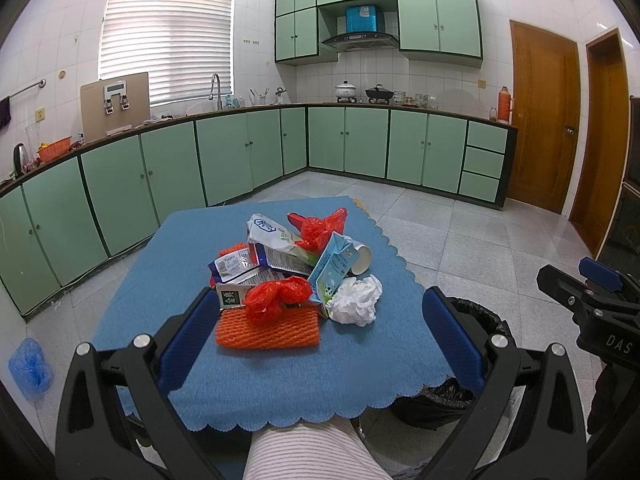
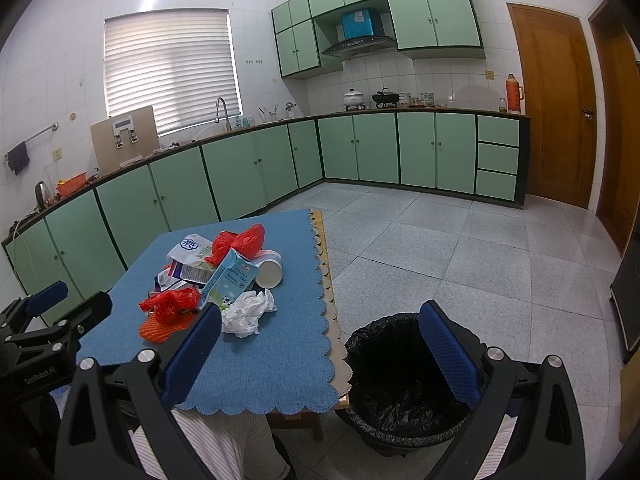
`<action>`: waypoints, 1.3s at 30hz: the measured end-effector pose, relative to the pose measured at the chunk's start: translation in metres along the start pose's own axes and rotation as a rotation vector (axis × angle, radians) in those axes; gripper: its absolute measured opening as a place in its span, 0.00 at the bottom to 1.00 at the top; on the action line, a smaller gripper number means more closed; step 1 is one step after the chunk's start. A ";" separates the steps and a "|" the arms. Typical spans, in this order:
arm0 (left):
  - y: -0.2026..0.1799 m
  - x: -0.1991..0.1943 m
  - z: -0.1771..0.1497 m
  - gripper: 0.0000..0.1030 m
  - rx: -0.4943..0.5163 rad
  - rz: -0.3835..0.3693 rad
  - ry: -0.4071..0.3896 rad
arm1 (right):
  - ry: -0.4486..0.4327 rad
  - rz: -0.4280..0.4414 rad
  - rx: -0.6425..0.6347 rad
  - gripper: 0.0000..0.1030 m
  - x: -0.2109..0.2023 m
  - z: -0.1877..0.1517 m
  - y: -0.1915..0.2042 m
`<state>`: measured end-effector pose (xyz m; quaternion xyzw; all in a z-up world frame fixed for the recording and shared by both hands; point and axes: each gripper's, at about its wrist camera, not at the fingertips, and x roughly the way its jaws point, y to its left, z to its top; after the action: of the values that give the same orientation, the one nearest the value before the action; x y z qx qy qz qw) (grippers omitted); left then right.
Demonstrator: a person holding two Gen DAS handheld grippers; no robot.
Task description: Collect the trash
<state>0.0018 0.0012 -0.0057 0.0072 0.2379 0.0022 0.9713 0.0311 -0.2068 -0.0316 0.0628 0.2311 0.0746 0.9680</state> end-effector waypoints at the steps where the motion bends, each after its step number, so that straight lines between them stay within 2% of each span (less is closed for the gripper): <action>1: 0.000 0.000 0.000 0.95 0.000 0.000 0.000 | 0.000 0.000 0.000 0.94 0.000 0.000 0.000; 27: 0.006 0.005 0.004 0.95 -0.008 0.002 0.007 | -0.001 -0.002 0.000 0.94 0.003 0.000 -0.002; 30: 0.010 0.008 0.007 0.95 -0.014 0.017 0.006 | -0.008 -0.003 -0.002 0.94 0.012 0.003 -0.004; 39: 0.060 0.055 0.015 0.95 -0.062 0.146 -0.008 | -0.013 0.027 -0.028 0.94 0.052 0.014 0.008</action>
<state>0.0572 0.0610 -0.0170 -0.0057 0.2327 0.0805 0.9692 0.0827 -0.1915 -0.0404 0.0529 0.2230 0.0904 0.9692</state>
